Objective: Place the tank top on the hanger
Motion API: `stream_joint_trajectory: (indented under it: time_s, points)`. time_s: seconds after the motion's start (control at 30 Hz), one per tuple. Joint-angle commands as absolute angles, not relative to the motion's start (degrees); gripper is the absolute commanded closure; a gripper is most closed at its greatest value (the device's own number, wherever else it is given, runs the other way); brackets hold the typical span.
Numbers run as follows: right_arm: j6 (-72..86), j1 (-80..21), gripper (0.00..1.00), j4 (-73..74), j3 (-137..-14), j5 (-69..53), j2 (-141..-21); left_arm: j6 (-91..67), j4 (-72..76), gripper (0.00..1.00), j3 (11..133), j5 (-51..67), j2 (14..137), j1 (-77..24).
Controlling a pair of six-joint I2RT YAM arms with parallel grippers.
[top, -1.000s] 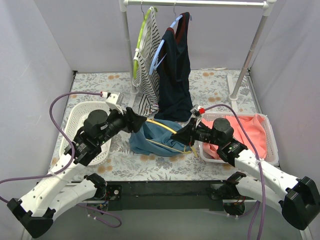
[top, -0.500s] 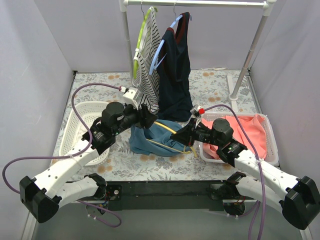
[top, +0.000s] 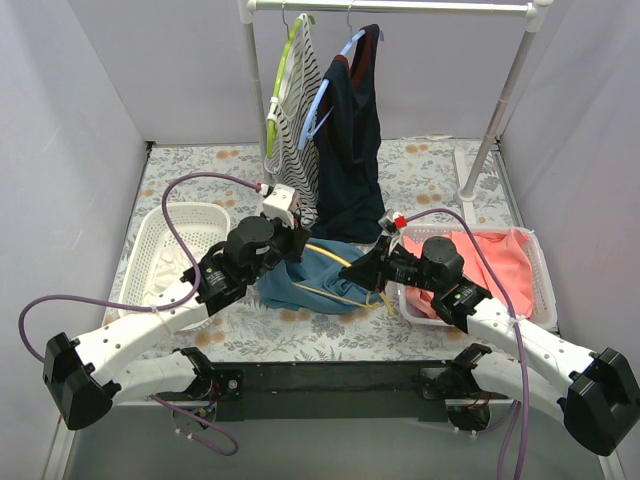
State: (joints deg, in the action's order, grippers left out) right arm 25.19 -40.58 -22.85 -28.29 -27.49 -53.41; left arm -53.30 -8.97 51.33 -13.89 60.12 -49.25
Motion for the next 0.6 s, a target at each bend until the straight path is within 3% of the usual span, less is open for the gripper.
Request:
stream_joint_trajectory:
  time_s: [0.0, 0.13, 0.33, 0.47, 0.57]
  points:
    - [24.08, -41.04, 0.99, -26.46, -31.38, -26.98, -52.91, -52.47, -6.94, 1.0, 50.71, -19.16, 58.71, -49.83]
    - [23.29, -41.04, 0.99, -23.48, -32.78, -26.37, -53.0, -51.77, -7.03, 1.0, 49.84, -20.13, 57.4, -50.18]
    - [21.8, -41.04, 0.78, -19.52, -35.24, -24.0, -52.65, -49.31, -7.56, 1.0, 49.48, -20.13, 55.37, -50.71]
    - [21.27, -41.04, 0.55, -13.11, -39.45, -20.23, -52.21, -48.17, -8.61, 1.0, 49.92, -21.18, 54.32, -51.24]
    - [22.06, -41.04, 0.44, -7.05, -42.79, -14.87, -50.72, -47.37, -8.96, 1.0, 49.75, -21.36, 53.53, -51.59]
